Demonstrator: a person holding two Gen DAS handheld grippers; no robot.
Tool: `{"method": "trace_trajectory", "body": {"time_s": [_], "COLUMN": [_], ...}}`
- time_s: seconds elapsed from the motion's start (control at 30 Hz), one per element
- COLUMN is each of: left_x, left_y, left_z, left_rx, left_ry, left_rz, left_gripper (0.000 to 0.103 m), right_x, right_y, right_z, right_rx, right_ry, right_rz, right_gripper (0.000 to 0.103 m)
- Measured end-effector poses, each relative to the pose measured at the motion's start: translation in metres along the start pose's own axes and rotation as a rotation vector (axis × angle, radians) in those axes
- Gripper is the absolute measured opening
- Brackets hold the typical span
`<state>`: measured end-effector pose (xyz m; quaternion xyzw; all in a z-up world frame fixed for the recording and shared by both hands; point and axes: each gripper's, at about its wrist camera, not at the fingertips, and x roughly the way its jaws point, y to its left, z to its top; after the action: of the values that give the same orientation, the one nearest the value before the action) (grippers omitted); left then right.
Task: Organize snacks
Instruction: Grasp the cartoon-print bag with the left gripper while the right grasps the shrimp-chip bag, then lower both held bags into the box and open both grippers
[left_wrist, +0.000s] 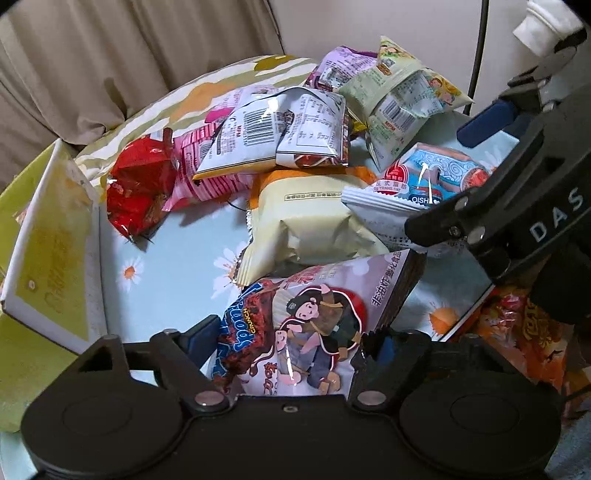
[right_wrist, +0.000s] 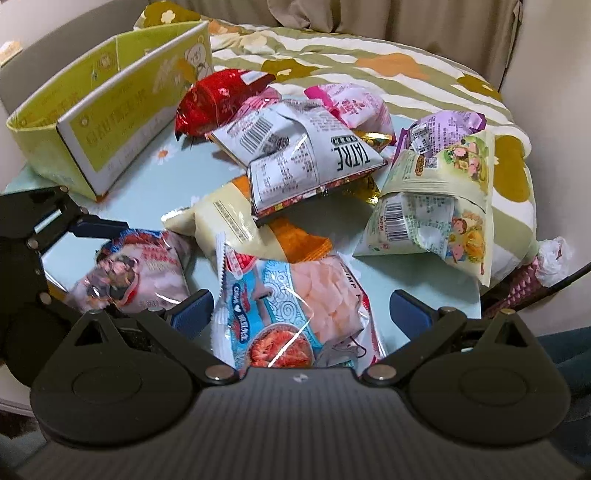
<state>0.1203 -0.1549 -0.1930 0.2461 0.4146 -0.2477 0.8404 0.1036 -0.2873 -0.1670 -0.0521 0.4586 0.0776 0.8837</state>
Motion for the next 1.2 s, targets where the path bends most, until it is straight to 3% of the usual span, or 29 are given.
{"method": "trace_trajectory", "body": {"time_s": [0.7,0.87,1.2], "left_x": [-0.017,-0.027,-0.065], "left_y": [0.027,0.031,0.040], "left_z": [-0.007,-0.006,-0.004], "left_rx": [-0.124,-0.148,-0.180], "left_ry": [0.020,0.003,-0.061], "left_rz": [0.039,0.050,0.089], "left_gripper": [0.075,0.075,0.075], "right_x": [0.031,0.025,-0.014], "right_y": [0.001,-0.001,0.002], "right_z": [-0.002,-0.003,0.002], "right_rx": [-0.016,-0.002,0.018], "right_ry": [0.062,0.047,-0.011], "right_rz": [0.032,0.028,0.024], "right_gripper": [0.103,0.097,0.096]}}
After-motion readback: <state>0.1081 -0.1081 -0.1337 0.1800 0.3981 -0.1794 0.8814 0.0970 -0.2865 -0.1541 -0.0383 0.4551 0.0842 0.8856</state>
